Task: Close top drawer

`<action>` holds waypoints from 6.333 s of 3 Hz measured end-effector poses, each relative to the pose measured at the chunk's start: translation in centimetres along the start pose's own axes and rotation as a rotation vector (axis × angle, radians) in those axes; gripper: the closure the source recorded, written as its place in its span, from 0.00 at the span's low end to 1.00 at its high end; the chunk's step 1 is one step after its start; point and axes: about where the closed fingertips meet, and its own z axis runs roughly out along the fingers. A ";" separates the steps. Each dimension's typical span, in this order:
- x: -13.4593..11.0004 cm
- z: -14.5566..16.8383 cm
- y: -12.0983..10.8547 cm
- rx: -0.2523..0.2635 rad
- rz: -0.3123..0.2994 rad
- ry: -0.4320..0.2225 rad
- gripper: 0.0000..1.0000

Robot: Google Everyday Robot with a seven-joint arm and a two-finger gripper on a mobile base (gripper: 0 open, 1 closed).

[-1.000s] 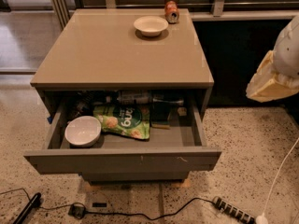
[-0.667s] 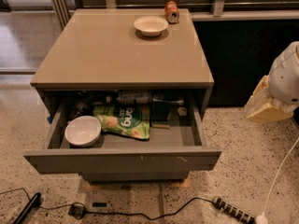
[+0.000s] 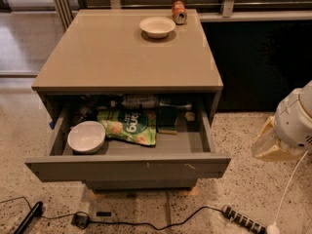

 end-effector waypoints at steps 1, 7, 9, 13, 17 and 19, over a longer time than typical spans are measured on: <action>0.0 0.0 0.0 0.000 0.000 0.000 1.00; 2.7 6.6 6.0 0.087 0.002 -0.042 1.00; 1.9 13.3 10.4 -0.064 -0.076 -0.050 1.00; -0.8 19.6 12.2 -0.180 -0.139 -0.034 1.00; -10.3 22.1 5.7 -0.104 -0.152 -0.109 1.00; -17.1 23.3 0.1 -0.039 -0.177 -0.138 1.00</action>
Offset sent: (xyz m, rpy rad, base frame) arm 0.0043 0.0025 0.0055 -0.0101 -0.4344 -0.1062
